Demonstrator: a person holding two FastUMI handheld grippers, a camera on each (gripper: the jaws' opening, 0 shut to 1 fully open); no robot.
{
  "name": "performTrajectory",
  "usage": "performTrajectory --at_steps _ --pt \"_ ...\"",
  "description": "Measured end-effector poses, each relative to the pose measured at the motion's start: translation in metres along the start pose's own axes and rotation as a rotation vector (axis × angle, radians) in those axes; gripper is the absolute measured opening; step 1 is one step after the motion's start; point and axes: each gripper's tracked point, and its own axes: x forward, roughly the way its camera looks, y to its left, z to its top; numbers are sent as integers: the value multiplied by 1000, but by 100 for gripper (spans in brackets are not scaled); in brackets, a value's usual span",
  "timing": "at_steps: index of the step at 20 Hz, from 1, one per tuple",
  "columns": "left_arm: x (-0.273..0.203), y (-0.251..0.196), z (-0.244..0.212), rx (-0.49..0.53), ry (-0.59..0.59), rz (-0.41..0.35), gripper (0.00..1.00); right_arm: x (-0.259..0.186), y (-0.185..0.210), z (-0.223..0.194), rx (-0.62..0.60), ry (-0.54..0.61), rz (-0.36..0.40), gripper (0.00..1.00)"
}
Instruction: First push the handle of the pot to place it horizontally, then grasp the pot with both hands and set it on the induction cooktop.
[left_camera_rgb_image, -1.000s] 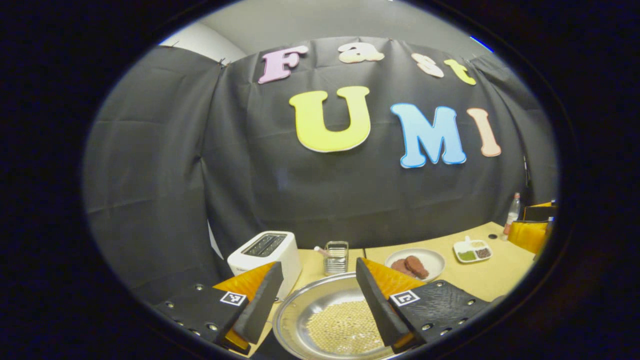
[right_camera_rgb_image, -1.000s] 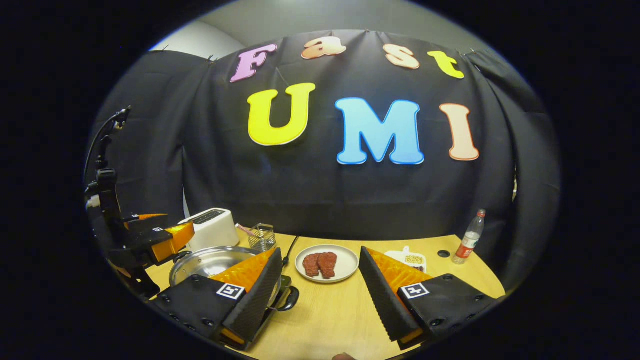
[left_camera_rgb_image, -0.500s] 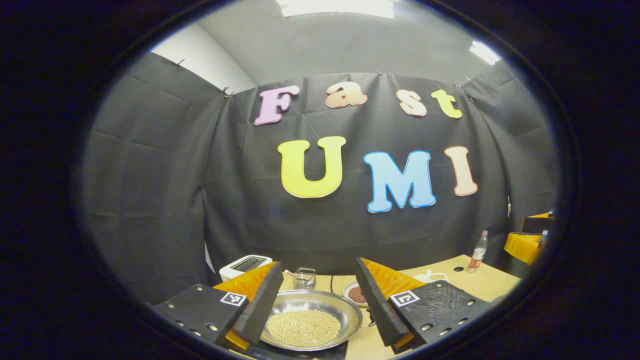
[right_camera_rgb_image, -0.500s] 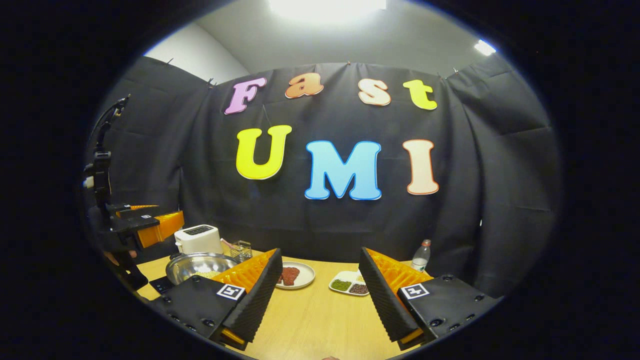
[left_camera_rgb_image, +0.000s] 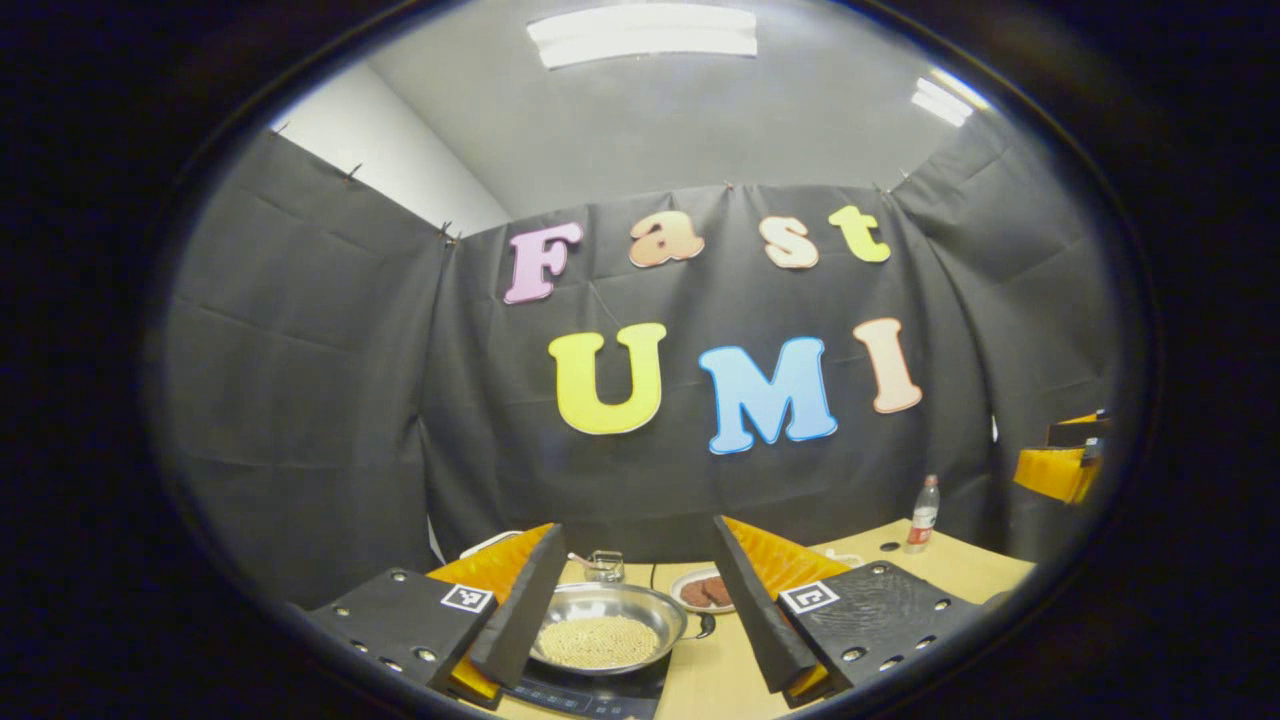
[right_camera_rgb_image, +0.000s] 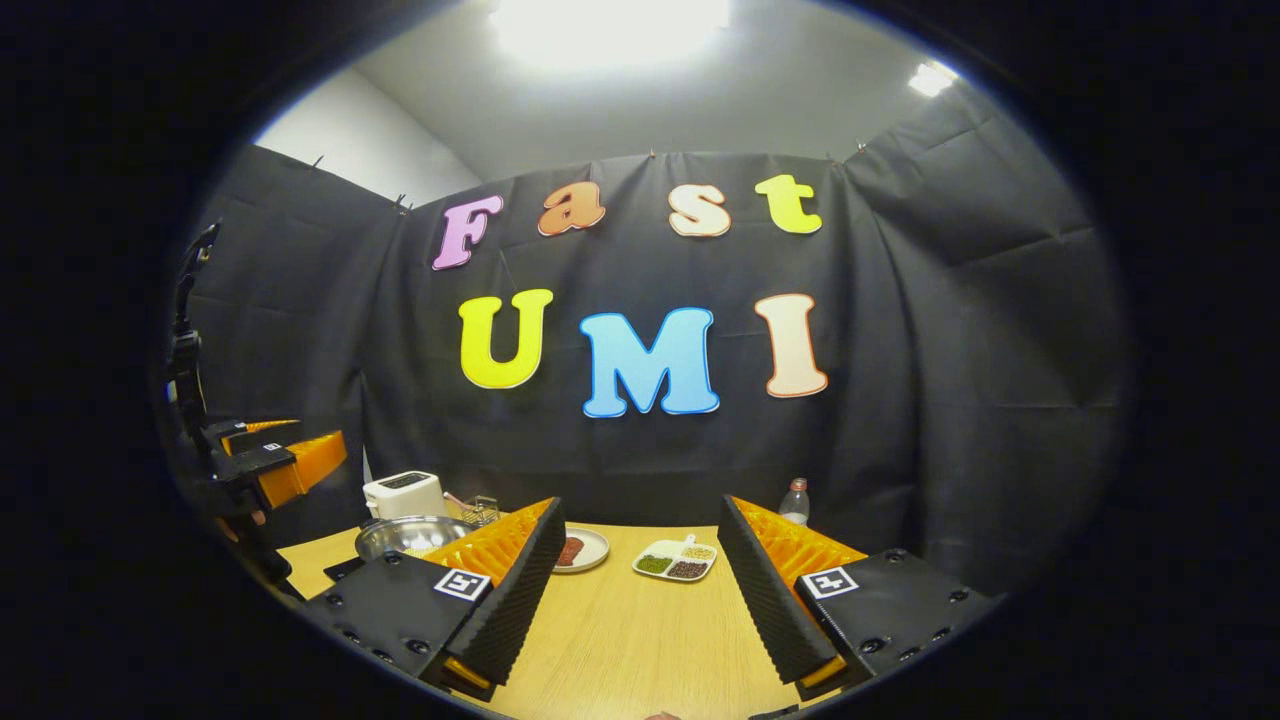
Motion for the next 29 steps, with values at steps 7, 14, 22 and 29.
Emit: performTrajectory --at_steps 7,14,22,29 --pt "-42 9 8 -35 -5 -27 88 -38 5 7 7 2 -59 93" --pt "-65 27 7 -56 -2 -34 86 -69 11 5 4 -4 -99 97" --pt "-76 32 9 -58 -5 -42 86 -76 19 7 4 -12 -94 97" --pt "-73 36 12 -58 -9 -53 86 -75 20 10 2 -19 -105 97"
